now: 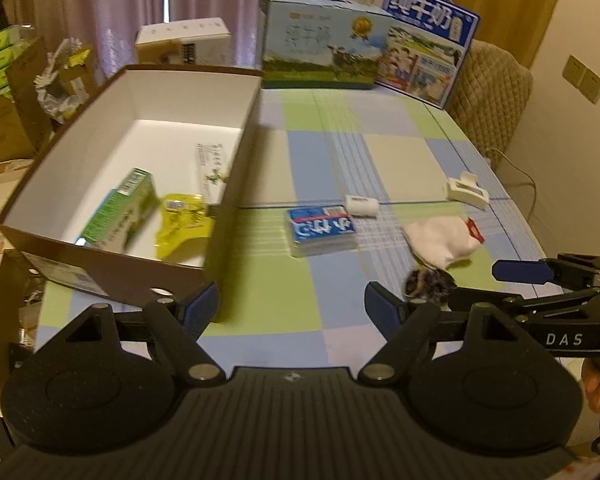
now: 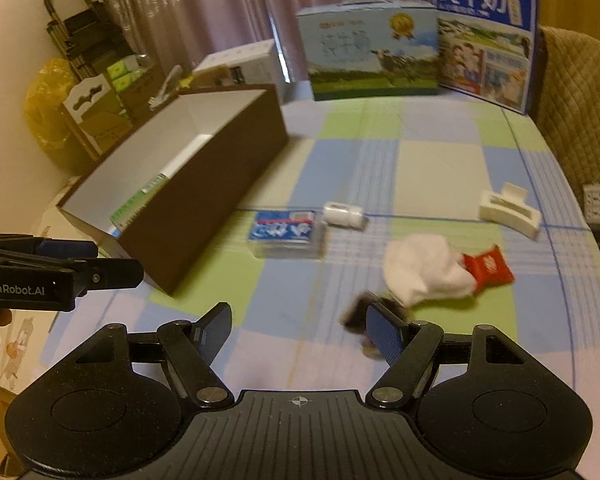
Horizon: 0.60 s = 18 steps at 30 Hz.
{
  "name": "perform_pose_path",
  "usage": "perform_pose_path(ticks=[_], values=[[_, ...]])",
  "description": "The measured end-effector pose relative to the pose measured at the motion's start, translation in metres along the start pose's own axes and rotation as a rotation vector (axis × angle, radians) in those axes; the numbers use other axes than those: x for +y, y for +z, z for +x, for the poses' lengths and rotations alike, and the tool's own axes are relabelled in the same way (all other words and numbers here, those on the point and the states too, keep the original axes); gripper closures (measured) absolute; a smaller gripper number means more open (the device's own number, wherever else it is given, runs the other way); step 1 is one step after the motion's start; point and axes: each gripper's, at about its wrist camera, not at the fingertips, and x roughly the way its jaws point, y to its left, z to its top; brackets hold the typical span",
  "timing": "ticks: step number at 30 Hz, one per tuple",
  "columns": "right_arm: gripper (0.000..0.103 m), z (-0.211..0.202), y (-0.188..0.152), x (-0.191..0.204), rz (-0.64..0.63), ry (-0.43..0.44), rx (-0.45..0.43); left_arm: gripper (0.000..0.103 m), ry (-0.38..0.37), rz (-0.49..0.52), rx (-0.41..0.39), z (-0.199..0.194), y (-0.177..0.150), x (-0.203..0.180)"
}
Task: Organize objects
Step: 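Move both tools back over the items on the tablecloth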
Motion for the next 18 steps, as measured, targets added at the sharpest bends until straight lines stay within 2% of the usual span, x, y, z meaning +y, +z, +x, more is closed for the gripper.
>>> perform_pose_path(ticks=[13, 18], values=[[0.032, -0.012, -0.019, -0.058, 0.091, -0.084, 0.032, 0.026, -0.080, 0.076, 0.069, 0.039, -0.003, -0.055], [0.032, -0.009, -0.025, -0.082, 0.122, -0.113, 0.038, 0.026, -0.132, 0.112, 0.099, 0.059, -0.006, -0.077]])
